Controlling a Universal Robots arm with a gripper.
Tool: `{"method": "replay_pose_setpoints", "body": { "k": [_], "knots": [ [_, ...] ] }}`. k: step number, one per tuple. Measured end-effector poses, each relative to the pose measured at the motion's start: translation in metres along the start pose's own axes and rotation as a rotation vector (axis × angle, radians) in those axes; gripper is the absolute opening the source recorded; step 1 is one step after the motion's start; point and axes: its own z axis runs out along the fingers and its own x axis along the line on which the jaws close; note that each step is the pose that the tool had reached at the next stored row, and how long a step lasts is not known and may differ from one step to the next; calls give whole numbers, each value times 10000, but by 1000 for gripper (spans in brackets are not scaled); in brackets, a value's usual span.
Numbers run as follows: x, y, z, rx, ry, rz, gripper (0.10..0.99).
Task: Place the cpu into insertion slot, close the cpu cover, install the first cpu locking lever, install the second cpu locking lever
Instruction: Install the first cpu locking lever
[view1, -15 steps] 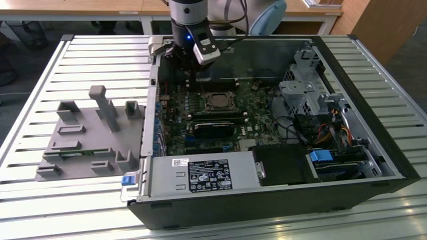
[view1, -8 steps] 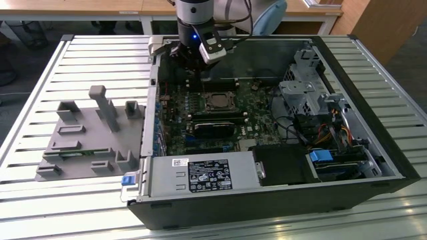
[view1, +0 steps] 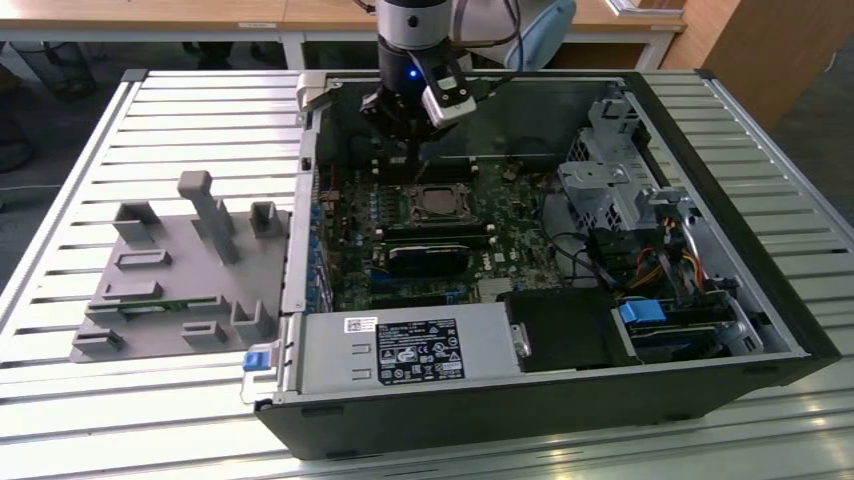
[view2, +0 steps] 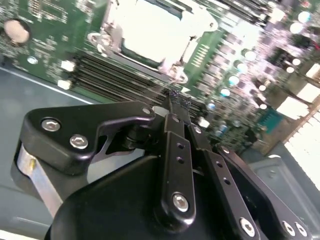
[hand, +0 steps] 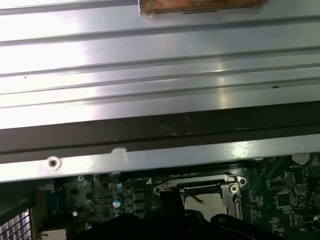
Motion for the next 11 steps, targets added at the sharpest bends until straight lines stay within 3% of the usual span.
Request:
{"method": "replay_pose_setpoints", "body": {
  "k": [3, 6, 9, 11],
  "knots": [
    [-100, 11, 14, 1, 24, -7, 106],
    [-120, 13, 18, -2, 26, -9, 106],
    [-121, 3, 26, -198, -17, -7, 106],
    [-122, -5, 34, -258, -71, -8, 106]
  ]
}}
